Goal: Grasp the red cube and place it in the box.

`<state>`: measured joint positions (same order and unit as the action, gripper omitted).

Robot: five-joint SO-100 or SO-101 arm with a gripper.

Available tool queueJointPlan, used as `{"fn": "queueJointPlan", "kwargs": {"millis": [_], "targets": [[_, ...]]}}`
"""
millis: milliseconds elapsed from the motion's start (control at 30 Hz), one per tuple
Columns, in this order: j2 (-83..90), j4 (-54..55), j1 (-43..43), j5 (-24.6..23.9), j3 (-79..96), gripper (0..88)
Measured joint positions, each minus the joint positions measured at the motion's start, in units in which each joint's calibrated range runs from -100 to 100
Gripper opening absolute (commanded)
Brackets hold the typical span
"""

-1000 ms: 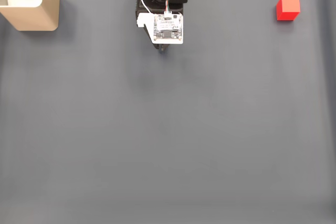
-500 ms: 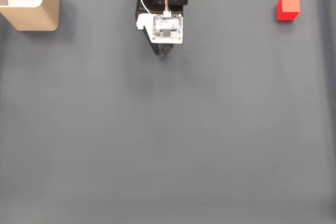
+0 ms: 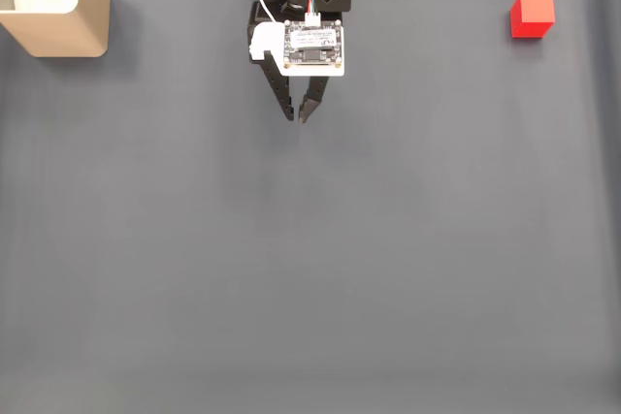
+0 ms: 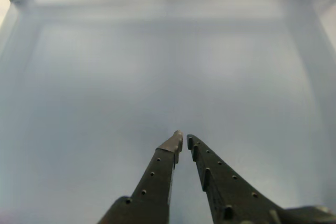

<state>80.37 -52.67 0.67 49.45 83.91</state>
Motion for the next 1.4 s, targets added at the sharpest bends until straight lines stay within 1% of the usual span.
{"fn": "queueJointPlan", "kwargs": {"millis": [267,600,700,800,1000,1167,1400], "targets": [[-9.1,0.9,-1.3,-0.2,-10.4,0.0],[-20.8,0.9,-5.3,-0.1,-24.1,0.0],[-23.8,0.4,-7.6,-0.4,-27.6,0.0],[-29.2,-1.4,-11.4,-0.5,-34.7,0.0],[-34.1,-6.4,-16.8,-0.5,-42.2,0.0],[-35.0,-10.4,-21.0,-0.5,-45.2,0.2],[-35.3,-13.1,-28.0,-0.5,-47.0,0.7]]}}
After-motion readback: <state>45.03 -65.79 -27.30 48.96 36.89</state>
